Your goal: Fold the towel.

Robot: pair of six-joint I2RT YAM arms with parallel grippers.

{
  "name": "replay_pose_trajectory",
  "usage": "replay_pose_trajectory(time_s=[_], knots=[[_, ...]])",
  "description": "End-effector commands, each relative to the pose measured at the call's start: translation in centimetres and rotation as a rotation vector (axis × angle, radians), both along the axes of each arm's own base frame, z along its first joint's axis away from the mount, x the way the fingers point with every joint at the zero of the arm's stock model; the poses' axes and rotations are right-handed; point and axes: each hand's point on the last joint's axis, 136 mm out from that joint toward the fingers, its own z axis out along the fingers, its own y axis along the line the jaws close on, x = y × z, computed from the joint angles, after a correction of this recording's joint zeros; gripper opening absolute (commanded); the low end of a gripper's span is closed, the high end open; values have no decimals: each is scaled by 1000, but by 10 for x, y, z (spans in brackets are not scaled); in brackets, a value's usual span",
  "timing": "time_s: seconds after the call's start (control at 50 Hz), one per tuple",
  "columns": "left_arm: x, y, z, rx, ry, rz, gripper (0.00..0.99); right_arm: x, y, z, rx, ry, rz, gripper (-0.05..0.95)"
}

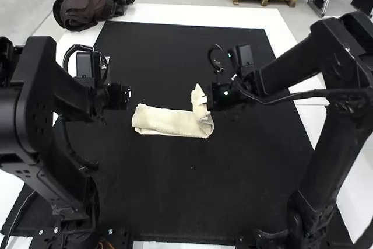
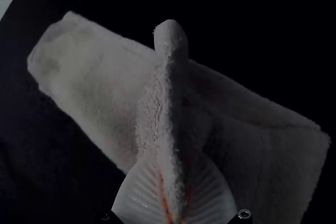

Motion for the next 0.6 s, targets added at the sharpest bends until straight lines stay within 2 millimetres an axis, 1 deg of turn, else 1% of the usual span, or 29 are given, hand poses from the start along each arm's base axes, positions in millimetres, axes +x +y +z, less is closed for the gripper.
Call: replay_pose_trajectory(time_s=[0.0, 0.28, 0.58], knots=[[-1, 6, -4, 16, 3, 20, 969, 4, 22, 12, 26, -19, 21, -23], [-7, 9, -12, 21, 13, 35, 969, 0, 62, 9, 36, -15, 81, -23], [-12, 32, -14, 25, 16, 100, 969, -4, 100, 9, 56, -16, 135, -21]])
